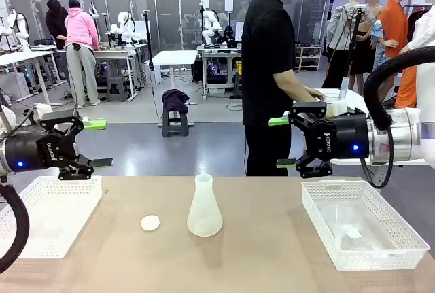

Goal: Prepare the solutions needed for the experiment.
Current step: Pick up the Plastic Funnel and insert it into the Big flask.

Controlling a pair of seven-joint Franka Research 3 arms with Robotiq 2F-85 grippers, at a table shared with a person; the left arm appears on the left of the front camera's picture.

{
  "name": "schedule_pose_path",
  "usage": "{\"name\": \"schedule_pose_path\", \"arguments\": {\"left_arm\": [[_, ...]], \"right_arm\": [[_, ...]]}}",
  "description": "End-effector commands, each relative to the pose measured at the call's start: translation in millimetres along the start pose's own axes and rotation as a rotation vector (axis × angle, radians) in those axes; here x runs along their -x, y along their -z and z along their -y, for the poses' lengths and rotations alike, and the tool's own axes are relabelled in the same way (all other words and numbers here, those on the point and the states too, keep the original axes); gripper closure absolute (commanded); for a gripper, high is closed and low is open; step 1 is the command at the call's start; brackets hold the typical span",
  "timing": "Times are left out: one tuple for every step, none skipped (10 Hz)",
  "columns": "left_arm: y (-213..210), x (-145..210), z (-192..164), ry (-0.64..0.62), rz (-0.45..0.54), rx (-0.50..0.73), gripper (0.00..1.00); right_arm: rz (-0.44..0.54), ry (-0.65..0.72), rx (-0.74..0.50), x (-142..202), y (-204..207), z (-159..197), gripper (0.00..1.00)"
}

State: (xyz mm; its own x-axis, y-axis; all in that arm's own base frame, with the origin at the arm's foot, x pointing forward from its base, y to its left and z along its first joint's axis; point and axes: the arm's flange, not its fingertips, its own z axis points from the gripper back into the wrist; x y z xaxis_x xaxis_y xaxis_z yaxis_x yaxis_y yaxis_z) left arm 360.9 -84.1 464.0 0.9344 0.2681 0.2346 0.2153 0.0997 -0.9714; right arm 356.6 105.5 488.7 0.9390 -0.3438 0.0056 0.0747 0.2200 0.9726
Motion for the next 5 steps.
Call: {"name": "schedule_pose_path", "arguments": {"left_arm": [[-3.2, -2.4, -0.9, -0.001, 0.021, -0.005, 0.0], [-3.2, -2.4, -0.9, -0.001, 0.021, -0.005, 0.0], [-3.2, -2.4, -0.9, -0.001, 0.021, -0.005, 0.0], [-3.2, -2.4, -0.9, -0.001, 0.021, -0.005, 0.0], [-3.2, -2.4, -0.9, -0.001, 0.021, -0.005, 0.0]], "right_arm": [[-0.014, 0.001, -0.031, 1.5, -4.2, -5.2, 0.0], [-0.014, 0.001, -0.031, 1.5, -4.2, -5.2, 0.0], [-0.014, 0.001, -0.031, 1.5, -4.2, -5.2, 0.0], [-0.014, 0.001, -0.031, 1.5, -4.2, -5.2, 0.0], [-0.014, 0.001, -0.031, 1.5, -4.2, -5.2, 0.0]]}}
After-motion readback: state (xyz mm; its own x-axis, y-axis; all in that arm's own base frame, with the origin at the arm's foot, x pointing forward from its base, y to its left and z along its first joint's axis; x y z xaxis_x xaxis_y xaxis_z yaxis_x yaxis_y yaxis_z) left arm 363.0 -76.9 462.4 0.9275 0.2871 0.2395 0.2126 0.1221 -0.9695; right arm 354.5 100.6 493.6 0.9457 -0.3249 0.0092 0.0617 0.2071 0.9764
